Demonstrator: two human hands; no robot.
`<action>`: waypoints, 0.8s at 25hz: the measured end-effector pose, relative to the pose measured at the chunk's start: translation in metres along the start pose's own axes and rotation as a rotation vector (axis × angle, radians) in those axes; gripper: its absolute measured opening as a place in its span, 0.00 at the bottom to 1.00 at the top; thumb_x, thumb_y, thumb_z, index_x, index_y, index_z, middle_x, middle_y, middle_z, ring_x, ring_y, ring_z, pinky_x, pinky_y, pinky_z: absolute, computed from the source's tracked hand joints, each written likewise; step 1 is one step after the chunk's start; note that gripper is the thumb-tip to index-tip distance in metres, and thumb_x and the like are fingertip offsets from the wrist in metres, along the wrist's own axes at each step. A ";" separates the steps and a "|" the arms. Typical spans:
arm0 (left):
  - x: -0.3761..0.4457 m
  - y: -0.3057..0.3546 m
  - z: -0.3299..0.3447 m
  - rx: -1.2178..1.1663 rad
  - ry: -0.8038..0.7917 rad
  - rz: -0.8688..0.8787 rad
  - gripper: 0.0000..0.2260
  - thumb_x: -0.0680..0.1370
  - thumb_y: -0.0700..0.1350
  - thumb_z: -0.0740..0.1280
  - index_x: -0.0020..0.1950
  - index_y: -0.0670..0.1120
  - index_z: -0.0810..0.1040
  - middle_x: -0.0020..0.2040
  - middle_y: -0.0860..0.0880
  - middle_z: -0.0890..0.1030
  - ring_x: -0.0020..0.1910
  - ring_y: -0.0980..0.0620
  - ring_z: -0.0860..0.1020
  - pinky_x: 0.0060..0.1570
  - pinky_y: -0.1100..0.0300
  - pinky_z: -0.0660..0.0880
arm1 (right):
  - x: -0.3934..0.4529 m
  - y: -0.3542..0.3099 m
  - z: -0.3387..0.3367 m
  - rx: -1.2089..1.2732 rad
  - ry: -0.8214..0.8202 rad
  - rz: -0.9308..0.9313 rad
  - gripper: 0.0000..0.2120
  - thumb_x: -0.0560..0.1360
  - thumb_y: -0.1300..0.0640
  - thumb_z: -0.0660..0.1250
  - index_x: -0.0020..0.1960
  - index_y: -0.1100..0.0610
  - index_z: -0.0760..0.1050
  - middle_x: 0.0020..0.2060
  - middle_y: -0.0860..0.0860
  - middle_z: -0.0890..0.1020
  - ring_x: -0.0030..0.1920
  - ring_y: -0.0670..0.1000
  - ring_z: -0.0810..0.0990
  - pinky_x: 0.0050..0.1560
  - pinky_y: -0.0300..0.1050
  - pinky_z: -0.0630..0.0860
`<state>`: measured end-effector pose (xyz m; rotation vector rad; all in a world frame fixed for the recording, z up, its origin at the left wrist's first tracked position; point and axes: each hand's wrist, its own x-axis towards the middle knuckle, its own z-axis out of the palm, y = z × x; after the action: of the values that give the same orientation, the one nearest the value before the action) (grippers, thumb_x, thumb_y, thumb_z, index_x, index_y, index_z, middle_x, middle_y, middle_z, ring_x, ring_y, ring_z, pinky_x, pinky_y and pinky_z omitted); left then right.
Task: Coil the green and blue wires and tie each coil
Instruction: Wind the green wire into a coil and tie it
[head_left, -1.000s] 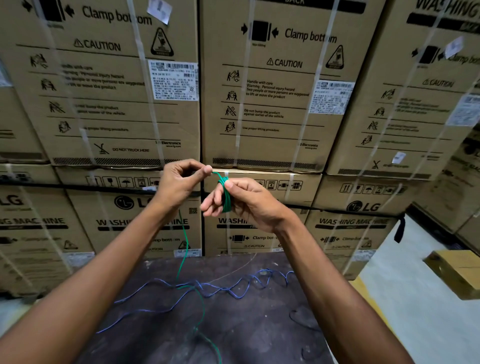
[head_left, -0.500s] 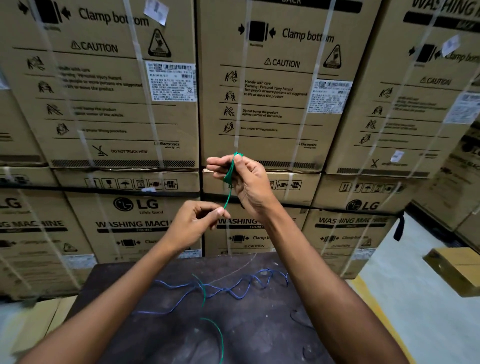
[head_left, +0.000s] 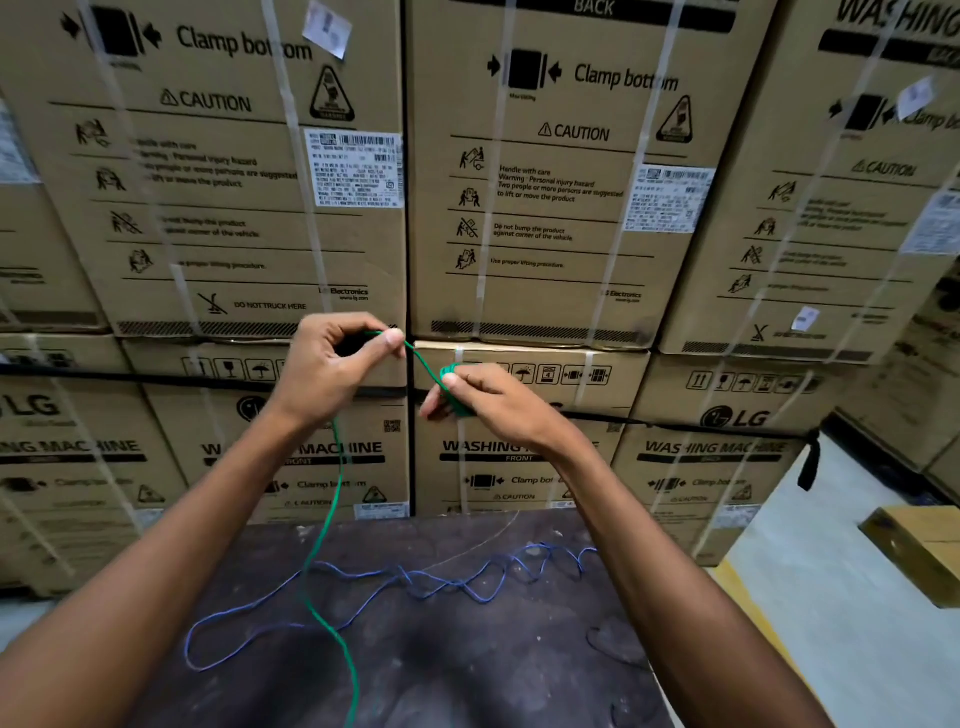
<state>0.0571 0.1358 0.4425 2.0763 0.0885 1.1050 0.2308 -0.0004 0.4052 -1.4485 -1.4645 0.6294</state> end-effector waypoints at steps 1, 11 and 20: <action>0.006 0.000 0.000 -0.007 0.003 -0.006 0.08 0.80 0.36 0.69 0.42 0.35 0.83 0.33 0.61 0.82 0.32 0.66 0.76 0.38 0.72 0.70 | -0.003 -0.004 0.001 0.061 -0.075 0.005 0.22 0.87 0.60 0.50 0.54 0.74 0.77 0.52 0.69 0.83 0.49 0.59 0.83 0.53 0.47 0.81; -0.006 -0.037 0.030 -0.371 -0.026 -0.390 0.04 0.79 0.43 0.70 0.49 0.44 0.85 0.38 0.50 0.83 0.38 0.54 0.78 0.42 0.61 0.74 | -0.007 -0.048 0.004 0.662 -0.186 -0.215 0.21 0.87 0.61 0.48 0.53 0.66 0.79 0.52 0.65 0.82 0.50 0.58 0.84 0.55 0.47 0.82; -0.052 -0.023 0.044 -0.168 -0.237 -0.226 0.09 0.82 0.40 0.67 0.46 0.42 0.86 0.30 0.51 0.78 0.30 0.57 0.73 0.35 0.64 0.70 | 0.020 -0.033 0.004 0.608 0.253 -0.305 0.20 0.87 0.60 0.50 0.58 0.69 0.78 0.57 0.68 0.82 0.57 0.62 0.82 0.63 0.52 0.78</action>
<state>0.0637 0.1055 0.3774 1.9747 0.1066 0.7018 0.2151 0.0142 0.4375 -0.7818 -1.1286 0.6045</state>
